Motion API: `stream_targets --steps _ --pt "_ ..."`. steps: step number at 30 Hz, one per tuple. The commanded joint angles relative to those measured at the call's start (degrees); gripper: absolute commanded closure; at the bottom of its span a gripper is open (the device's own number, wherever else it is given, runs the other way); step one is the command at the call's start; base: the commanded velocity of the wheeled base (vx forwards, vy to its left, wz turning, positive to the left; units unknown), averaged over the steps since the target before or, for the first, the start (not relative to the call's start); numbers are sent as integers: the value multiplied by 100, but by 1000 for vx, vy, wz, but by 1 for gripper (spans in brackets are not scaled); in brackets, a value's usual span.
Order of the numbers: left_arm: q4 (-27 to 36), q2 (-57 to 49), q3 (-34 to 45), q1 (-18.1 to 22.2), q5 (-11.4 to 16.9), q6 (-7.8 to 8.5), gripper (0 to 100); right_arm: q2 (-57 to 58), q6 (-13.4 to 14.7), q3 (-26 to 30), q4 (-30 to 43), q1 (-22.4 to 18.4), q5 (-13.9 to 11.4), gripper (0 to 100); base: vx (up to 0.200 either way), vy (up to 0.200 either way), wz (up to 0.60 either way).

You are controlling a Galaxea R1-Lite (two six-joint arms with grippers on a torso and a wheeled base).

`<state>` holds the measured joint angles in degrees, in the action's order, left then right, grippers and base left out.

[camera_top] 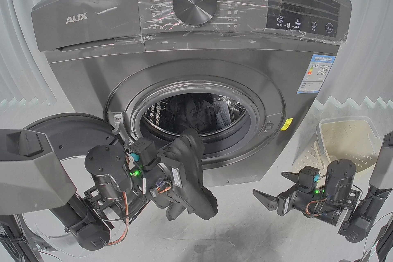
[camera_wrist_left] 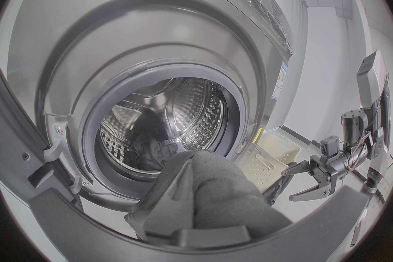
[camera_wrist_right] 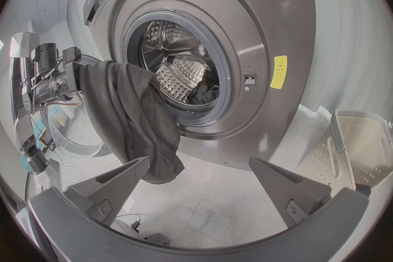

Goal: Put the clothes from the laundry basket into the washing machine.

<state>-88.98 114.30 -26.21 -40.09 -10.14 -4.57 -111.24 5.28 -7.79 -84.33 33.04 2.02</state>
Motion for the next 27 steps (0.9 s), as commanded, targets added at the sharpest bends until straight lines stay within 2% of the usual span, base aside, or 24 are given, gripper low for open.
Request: stream_targets --steps 1,3,5,8,9,10,12,14,16,18,19,20,22,27 --pt "3 110 -33 -7 39 35 100 76 -1 14 -4 98 9 0 0 0 0" --pt "3 374 -279 10 65 123 100 102 -1 32 -4 115 9 0 0 0 0" --pt "3 602 -561 28 258 193 100 102 -1 32 -4 133 9 0 0 0 0" --pt "12 1024 -1035 107 1093 141 100 102 8 49 -4 194 9 0 0 0 0" --pt "12 1024 -1035 107 1093 141 100 102 8 49 -4 194 9 0 0 0 0" --pt "39 1253 -1387 265 1269 132 100 111 8 93 -4 221 9 0 0 0 0" --pt "65 1710 -2072 485 1252 132 100 155 -1 111 -4 230 0 0 0 0 0" --pt "249 1991 -2547 538 1216 88 100 182 -1 111 -4 238 0 0 0 0 0" --pt "478 2220 -2978 555 1102 -44 100 182 -1 111 -4 238 0 0 0 0 0" --pt "575 2334 -3215 555 988 -44 100 182 -9 111 -4 230 -9 0 0 0 0" --pt "786 2501 -3637 547 768 -44 100 190 -9 111 -4 238 -9 0 0 0 0" --pt "926 2589 -3857 547 698 -35 100 190 -9 111 -4 247 -9 0 0 0 0" --pt "1190 2650 -4138 555 654 -35 100 190 -9 111 -4 247 -9 0 0 0 0" --pt "2412 2694 -4859 670 663 -44 100 182 -9 120 5 282 0 0 0 0 0"
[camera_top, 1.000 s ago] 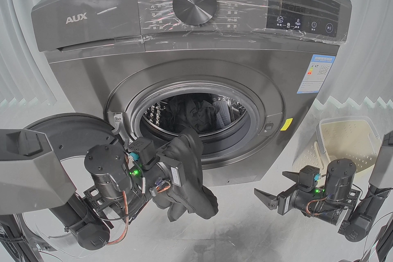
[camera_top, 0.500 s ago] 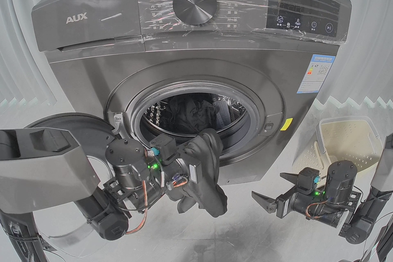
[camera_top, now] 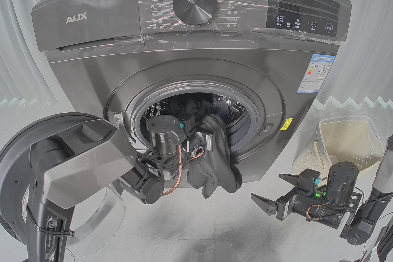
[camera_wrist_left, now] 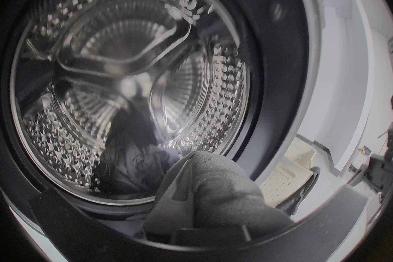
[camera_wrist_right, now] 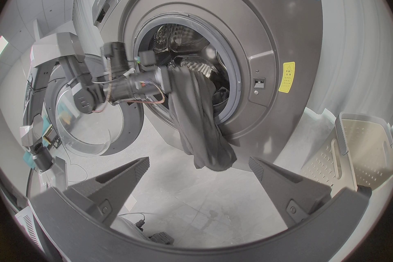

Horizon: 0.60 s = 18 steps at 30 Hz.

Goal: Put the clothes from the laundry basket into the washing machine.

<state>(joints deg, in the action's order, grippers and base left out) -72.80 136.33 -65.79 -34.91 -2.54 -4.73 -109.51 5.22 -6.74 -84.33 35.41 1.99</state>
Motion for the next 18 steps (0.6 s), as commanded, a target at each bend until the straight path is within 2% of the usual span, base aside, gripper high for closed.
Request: stream_targets --steps 1,15,18 --pt "970 544 -1041 160 -98 -19 100 8 -3 15 5 45 3 0 0 0 0" --pt "1761 1432 -2553 380 -89 69 100 -9 -3 6 5 53 3 0 0 0 0" --pt "2121 1572 -2966 442 -89 77 100 -18 -3 6 5 45 -5 0 0 0 0"
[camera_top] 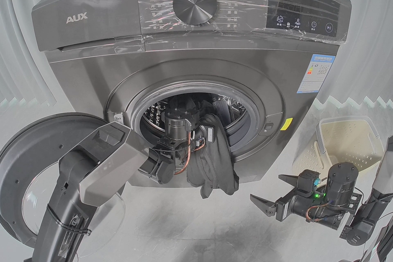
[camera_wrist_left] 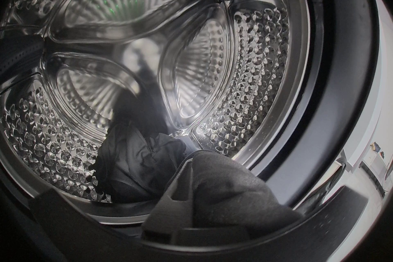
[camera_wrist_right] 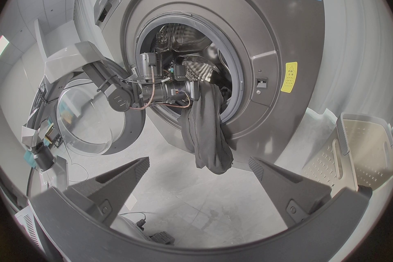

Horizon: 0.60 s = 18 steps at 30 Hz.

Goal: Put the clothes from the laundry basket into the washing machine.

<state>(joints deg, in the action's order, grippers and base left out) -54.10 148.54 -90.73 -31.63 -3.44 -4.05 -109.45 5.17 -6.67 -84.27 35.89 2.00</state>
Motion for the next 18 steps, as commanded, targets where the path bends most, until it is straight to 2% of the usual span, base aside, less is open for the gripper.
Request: stream_targets --steps 1,5,8,12,18 --pt "277 377 -551 122 -8 9 100 -24 2 -1 -1 -3 -7 0 0 0 0" --pt "207 483 -770 122 -43 -8 100 -42 2 -1 -1 -3 -7 0 0 0 0" --pt "75 483 -814 122 19 80 100 -50 10 8 -1 6 -7 0 0 0 0" --pt "66 553 -972 122 45 88 100 -42 10 -1 -1 41 -7 0 0 0 0" --pt "480 755 -1676 307 -8 62 100 -42 19 52 -1 76 -15 0 0 0 0"
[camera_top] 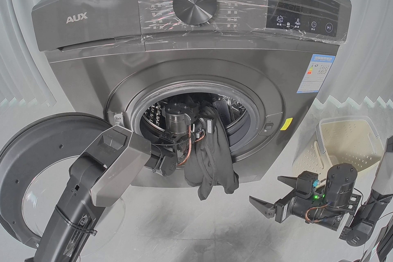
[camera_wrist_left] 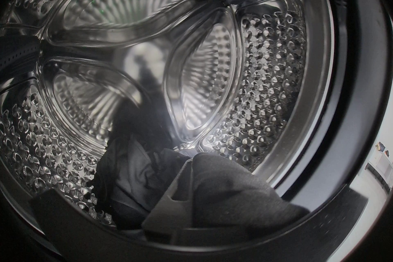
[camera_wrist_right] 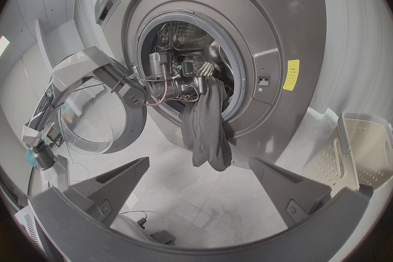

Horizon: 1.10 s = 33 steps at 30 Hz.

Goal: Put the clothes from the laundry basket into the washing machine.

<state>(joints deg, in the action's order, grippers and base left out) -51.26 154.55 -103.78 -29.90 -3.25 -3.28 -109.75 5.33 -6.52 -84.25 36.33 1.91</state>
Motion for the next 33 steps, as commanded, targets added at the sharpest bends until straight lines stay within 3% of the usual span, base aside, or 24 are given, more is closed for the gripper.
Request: stream_targets --steps 1,4,17,18,19,20,22,24,30,33 --pt "521 207 -696 231 -17 -6 100 -20 3 46 -4 41 2 0 0 0 0" --pt "758 462 -1081 301 -26 -41 100 -20 3 46 5 41 -7 0 0 0 0" --pt "696 418 -1081 292 -35 -120 100 -29 3 46 5 41 2 0 0 0 0" --pt "732 339 -1081 275 -44 -173 0 -29 3 46 5 41 2 0 0 0 0" --pt "732 339 -1081 275 -44 -173 0 -29 3 46 5 41 2 0 0 0 0" --pt "793 251 -1081 239 -61 -322 0 -29 3 46 5 41 2 0 0 0 0" --pt "986 101 -995 204 -140 -454 0 -29 3 46 5 41 -7 0 0 0 0" --pt "1268 -312 -450 151 -219 -533 0 -29 3 46 5 41 2 0 0 0 0" --pt "2138 -1410 1176 -59 -149 -542 0 -29 3 46 5 41 -7 0 0 0 0" --pt "2366 -1656 1606 -139 -140 -533 0 -29 3 46 5 50 -7 0 0 0 0"
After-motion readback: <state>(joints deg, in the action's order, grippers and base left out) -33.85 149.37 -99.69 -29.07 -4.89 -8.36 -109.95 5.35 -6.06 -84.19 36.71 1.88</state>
